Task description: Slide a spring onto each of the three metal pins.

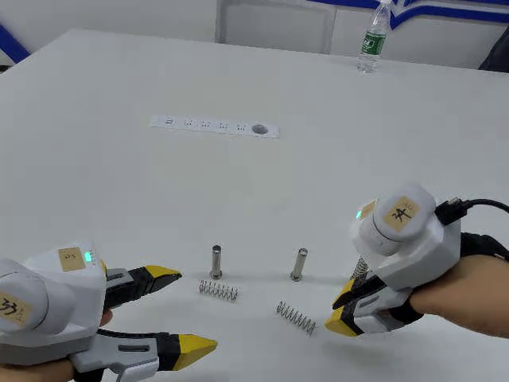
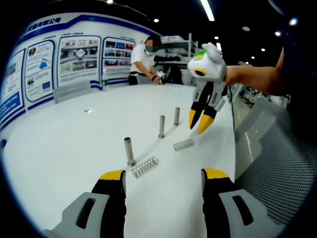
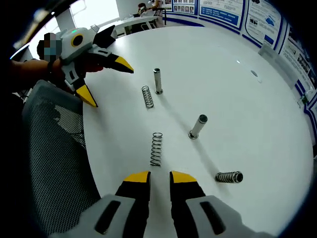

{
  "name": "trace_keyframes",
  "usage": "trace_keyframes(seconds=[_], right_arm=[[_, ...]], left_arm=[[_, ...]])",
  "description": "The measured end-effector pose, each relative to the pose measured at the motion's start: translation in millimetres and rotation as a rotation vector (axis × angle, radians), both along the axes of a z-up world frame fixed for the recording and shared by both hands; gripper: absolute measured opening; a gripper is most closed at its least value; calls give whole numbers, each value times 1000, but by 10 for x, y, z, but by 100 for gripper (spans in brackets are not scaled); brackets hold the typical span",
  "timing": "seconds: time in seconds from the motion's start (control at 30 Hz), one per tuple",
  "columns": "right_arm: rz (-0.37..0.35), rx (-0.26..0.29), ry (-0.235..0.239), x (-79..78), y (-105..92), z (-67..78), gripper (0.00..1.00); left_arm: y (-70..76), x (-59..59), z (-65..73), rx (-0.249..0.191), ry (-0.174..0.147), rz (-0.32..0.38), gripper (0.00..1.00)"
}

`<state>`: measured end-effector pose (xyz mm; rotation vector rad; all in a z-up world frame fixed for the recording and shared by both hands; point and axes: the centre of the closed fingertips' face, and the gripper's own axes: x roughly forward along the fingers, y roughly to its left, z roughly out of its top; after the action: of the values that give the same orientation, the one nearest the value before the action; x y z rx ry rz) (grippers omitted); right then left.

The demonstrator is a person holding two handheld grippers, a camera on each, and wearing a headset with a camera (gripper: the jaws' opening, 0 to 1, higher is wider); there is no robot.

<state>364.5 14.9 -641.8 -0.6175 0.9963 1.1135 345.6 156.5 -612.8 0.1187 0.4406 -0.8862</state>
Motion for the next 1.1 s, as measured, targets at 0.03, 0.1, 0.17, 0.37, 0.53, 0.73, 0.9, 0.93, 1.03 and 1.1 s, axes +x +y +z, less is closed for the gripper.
trace_keyframes(seconds=[0.03, 0.1, 0.17, 0.37, 0.53, 0.73, 0.9, 0.93, 1.03, 1.1], right_arm=[[5, 1, 3, -9, 15, -11, 17], [9, 5, 8, -25, 56, -31, 17], [13, 5, 9, -33, 84, -57, 16], [20, 3, 13, -36, 146, -116, 16], [8, 3, 17, -8, 164, -169, 16], [5, -5, 25, -11, 173, -227, 16], [4, -8, 26, -19, 170, -258, 15], [4, -7, 23, -12, 170, -257, 15], [-1, -6, 24, -4, 166, -259, 13], [0, -10, 17, 0, 162, -259, 12]], left_arm=[[0, -1, -1, 0, 0, -1, 63], [-1, -2, -1, 0, 0, -1, 63], [-4, -5, 1, -1, 0, -2, 63], [-1, -8, -5, -1, 0, -3, 63], [-10, -16, -11, -1, 1, -7, 63], [-14, -14, -8, -4, 1, -6, 63], [-12, -24, -13, -1, 2, -7, 63], [-11, -26, -14, -1, 2, -7, 63], [-10, -30, -15, 0, 3, -7, 63], [-18, -33, -5, 0, 2, -10, 63]])
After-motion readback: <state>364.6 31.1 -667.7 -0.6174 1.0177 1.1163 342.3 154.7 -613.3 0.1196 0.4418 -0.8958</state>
